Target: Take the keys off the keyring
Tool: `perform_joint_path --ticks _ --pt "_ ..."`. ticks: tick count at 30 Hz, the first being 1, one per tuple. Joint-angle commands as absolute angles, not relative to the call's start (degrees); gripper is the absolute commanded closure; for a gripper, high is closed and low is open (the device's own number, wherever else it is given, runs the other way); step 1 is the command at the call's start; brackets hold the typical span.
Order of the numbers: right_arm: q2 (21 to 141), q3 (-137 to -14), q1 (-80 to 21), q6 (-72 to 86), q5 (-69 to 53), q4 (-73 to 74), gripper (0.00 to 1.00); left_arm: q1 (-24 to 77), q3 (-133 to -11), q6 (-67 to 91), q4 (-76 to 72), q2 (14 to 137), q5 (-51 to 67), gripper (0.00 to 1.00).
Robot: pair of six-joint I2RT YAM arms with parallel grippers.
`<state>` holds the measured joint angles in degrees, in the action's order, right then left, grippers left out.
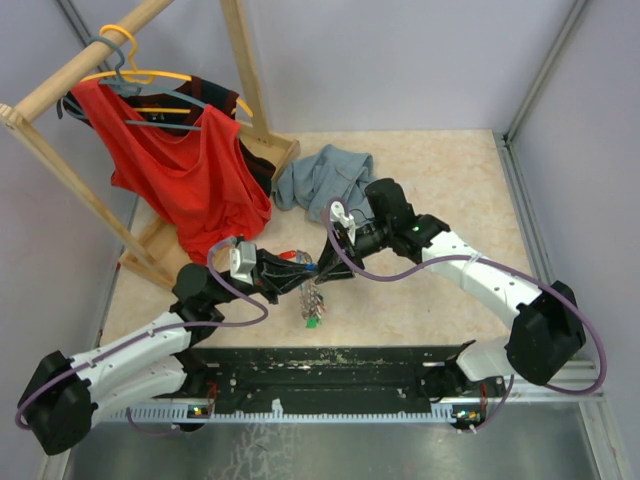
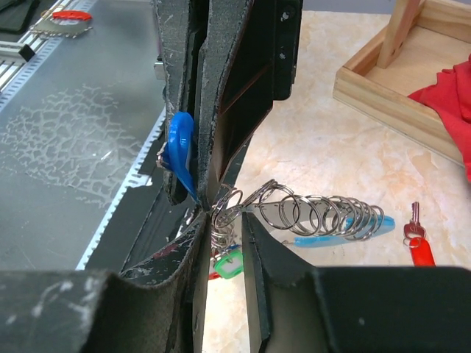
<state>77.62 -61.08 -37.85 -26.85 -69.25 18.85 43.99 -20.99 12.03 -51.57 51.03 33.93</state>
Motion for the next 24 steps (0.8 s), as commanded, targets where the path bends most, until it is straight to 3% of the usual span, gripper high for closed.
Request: perform_joint_path --ticks 1,24 --pt "76.4 -61.9 -38.4 -26.9 -68.2 17.0 0.78 44.0 -23.5 12.9 -56.3 50.8 34.8 1.0" --pt "76.5 -62.1 -38.7 -29.0 -69.7 18.7 0.72 44.0 -23.5 13.4 -57.0 51.2 34.6 1.0"
